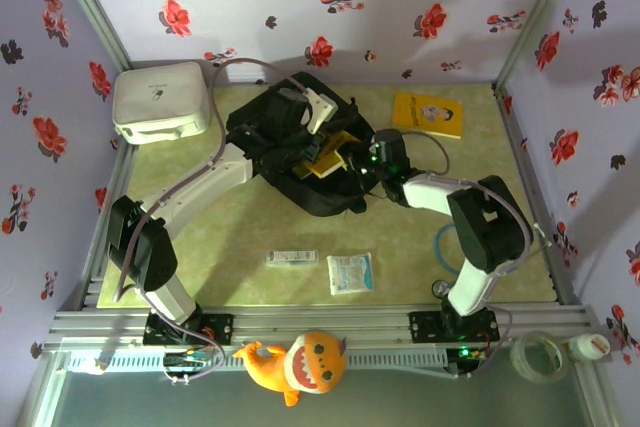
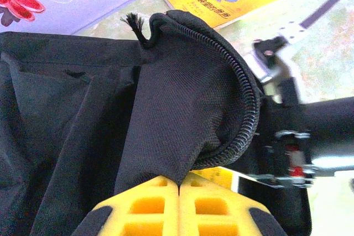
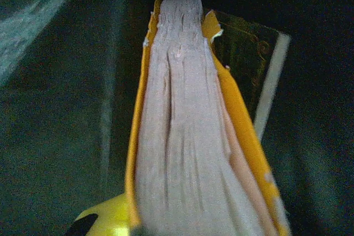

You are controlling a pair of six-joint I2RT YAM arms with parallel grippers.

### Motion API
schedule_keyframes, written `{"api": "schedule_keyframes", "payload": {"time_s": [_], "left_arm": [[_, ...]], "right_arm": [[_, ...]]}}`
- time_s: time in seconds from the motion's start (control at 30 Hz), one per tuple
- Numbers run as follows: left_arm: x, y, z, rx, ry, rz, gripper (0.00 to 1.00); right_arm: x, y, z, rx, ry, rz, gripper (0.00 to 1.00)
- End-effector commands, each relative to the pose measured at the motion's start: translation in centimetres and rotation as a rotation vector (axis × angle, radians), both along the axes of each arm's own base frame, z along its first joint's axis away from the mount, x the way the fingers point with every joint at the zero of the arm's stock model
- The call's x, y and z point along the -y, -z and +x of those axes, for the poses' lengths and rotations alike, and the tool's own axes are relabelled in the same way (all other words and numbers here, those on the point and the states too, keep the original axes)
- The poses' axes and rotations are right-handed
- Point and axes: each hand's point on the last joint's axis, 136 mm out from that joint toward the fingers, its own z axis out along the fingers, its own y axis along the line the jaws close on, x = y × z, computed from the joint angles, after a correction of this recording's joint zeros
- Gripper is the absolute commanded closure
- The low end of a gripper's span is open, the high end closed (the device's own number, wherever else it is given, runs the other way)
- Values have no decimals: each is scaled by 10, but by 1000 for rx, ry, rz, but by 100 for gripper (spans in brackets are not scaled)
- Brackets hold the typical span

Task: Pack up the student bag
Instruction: Place the book in the student bag, then close the student bag at the top-center of the table.

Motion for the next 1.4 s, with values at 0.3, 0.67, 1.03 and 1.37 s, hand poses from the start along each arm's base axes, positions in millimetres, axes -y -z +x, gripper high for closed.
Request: {"api": "schedule_keyframes", "payload": {"time_s": [0.3, 0.67, 1.03, 1.37], "left_arm": [[-3, -37, 6, 80, -43, -105, 100], [-27, -2, 14, -3, -123, -91, 100], [-64, 37, -6, -97, -167, -52, 100], [-73, 49, -48, -264, -153, -124, 36]], "right_arm": [[-62, 12, 60, 68, -38, 59, 68], [-2, -18, 9, 112, -60, -64, 49], [145, -18, -32, 70, 148, -569, 28], [223, -14, 56, 9, 247, -870, 17]]}}
